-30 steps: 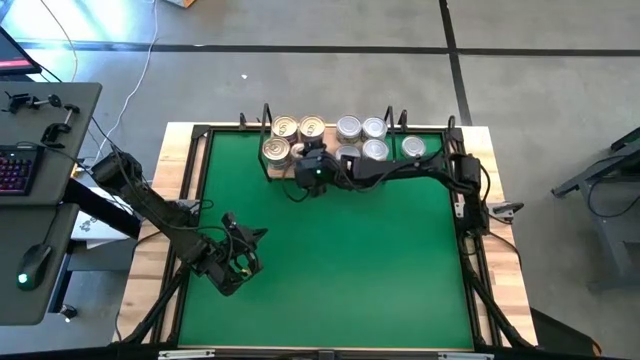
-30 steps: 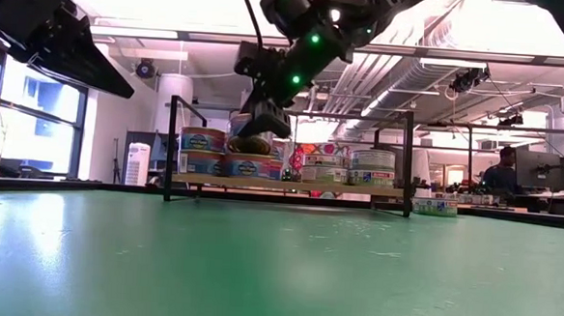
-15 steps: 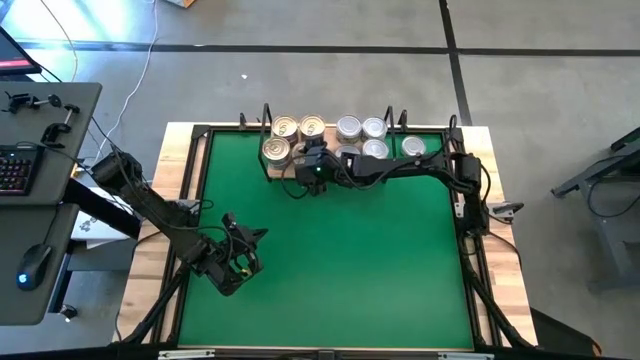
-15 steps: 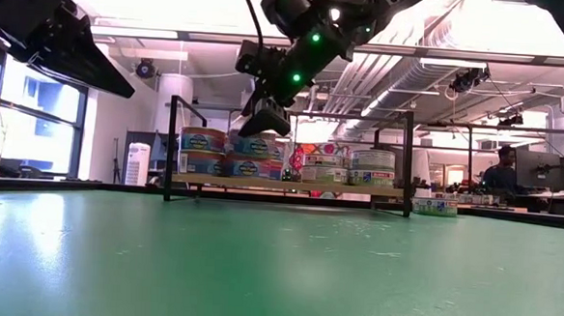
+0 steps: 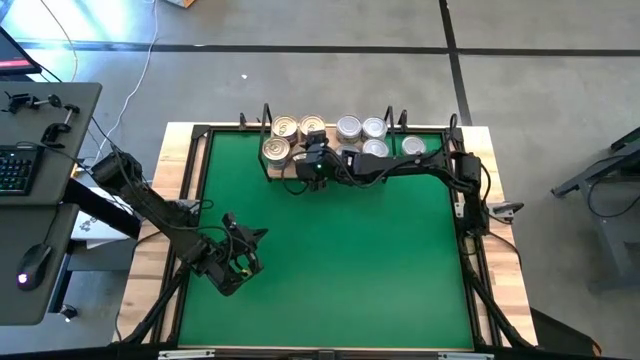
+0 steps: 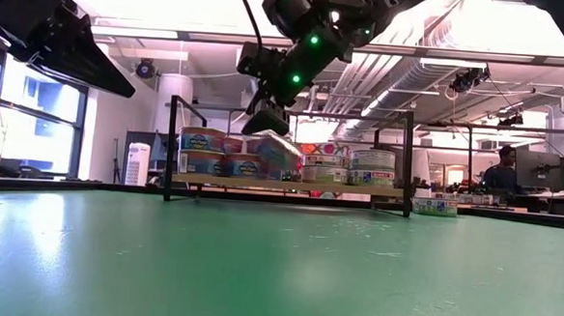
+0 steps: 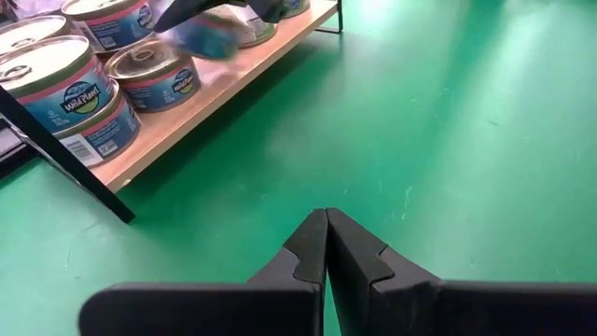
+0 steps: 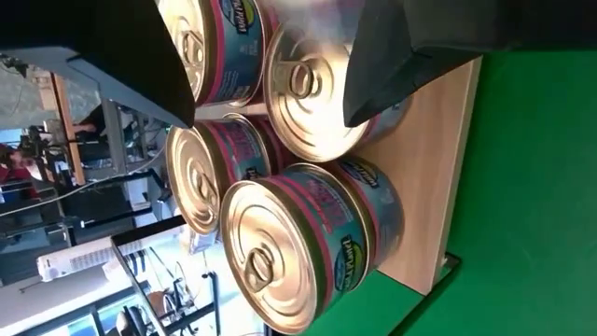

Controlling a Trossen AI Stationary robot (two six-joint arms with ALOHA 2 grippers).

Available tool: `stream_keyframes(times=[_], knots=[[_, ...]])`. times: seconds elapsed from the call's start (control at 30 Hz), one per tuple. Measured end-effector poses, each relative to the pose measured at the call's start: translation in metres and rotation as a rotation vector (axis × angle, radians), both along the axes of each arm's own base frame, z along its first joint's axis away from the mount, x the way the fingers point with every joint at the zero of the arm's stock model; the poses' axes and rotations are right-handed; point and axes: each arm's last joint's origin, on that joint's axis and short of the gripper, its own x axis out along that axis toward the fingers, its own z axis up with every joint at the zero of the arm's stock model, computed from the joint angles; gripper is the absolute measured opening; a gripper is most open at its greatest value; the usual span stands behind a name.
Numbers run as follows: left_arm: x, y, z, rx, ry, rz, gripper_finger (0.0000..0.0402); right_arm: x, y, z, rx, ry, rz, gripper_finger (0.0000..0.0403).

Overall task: Stack canned seafood by type on shelf
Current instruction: Stack the blue pink tuna can on top of the other blue pink tuna can on the shelf

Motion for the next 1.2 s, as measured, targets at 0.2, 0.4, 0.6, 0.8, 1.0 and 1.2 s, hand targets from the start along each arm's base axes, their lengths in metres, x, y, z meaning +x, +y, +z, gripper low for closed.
stream_keyframes(times=[0.2,0.4,0.6,0.8,1.0,1.2], knots=[[0.000,0.000,0.000,0.000,0.000,-0.001,0.0000,0.000,0.010,0.007,0.019,0.026,0.010,0.0268],[0.001,-0.001,0.000,-0.008,-0.009,-0.001,0.0000,-0.018,0.039,0.036,0.215,0.104,0.024,0.0264],[0.002,-0.002,0.000,-0.003,-0.007,-0.009,0.0000,-0.050,0.055,0.034,0.618,0.310,0.046,0.0228],[0.002,-0.002,0.000,0.001,-0.010,-0.011,0.0000,-0.057,0.073,0.011,0.655,0.343,-0.046,0.0187],[0.003,-0.003,0.001,0.005,-0.016,-0.018,0.0000,-0.062,0.068,-0.028,0.596,0.252,-0.210,0.0132],[0.013,-0.004,0.005,0.014,-0.041,-0.043,0.0000,-0.053,0.065,-0.046,0.690,0.090,-0.222,0.0083]])
